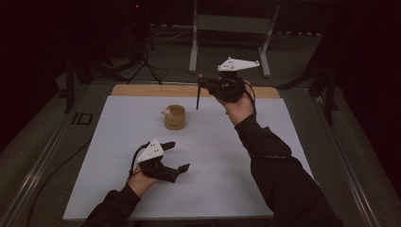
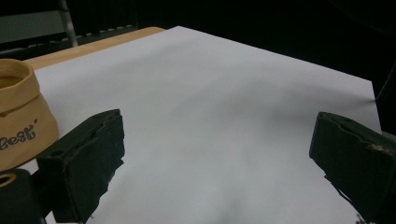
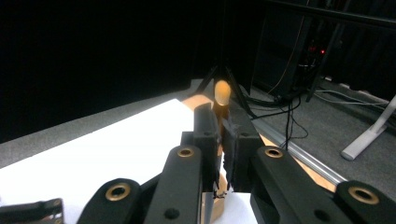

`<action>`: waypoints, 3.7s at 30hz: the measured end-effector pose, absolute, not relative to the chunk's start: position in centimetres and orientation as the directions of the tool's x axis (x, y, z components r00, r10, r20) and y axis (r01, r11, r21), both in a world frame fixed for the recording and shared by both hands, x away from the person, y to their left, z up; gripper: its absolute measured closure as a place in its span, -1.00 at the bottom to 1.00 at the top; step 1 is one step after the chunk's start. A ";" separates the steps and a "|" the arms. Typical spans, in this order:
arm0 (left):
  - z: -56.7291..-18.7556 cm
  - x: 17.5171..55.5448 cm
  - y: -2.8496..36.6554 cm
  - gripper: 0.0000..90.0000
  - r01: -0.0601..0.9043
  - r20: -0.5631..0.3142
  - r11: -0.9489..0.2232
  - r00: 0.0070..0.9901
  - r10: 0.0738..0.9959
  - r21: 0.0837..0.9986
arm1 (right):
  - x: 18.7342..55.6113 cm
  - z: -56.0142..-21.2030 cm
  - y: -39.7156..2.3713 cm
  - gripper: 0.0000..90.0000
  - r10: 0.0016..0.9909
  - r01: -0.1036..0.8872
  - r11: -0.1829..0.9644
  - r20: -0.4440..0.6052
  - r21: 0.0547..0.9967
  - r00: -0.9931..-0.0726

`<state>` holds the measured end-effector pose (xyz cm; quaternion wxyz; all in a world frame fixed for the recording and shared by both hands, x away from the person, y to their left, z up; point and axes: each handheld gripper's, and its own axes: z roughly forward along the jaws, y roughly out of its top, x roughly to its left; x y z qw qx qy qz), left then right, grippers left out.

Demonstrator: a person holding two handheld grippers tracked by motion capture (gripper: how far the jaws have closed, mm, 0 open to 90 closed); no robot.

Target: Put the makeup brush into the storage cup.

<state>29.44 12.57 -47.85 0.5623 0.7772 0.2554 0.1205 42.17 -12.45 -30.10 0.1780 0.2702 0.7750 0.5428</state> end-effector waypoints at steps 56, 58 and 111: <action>-48.2 29.1 13.3 -0.91 0.251 -0.084 -0.262 0.852 0.516 0.932 | 49.3 -39.2 -3.7 0.88 0.623 0.371 0.368 0.070 0.853 -0.779; -48.2 29.1 13.3 -0.91 0.250 -0.085 -0.259 0.852 0.517 0.933 | 49.4 -39.7 -3.6 0.88 0.623 0.391 0.369 0.088 0.843 -0.777; -47.1 29.5 13.7 -0.97 0.272 -0.102 -0.245 0.835 0.541 0.931 | 47.9 -39.9 -5.8 -0.73 0.461 0.360 0.395 0.157 0.845 -0.874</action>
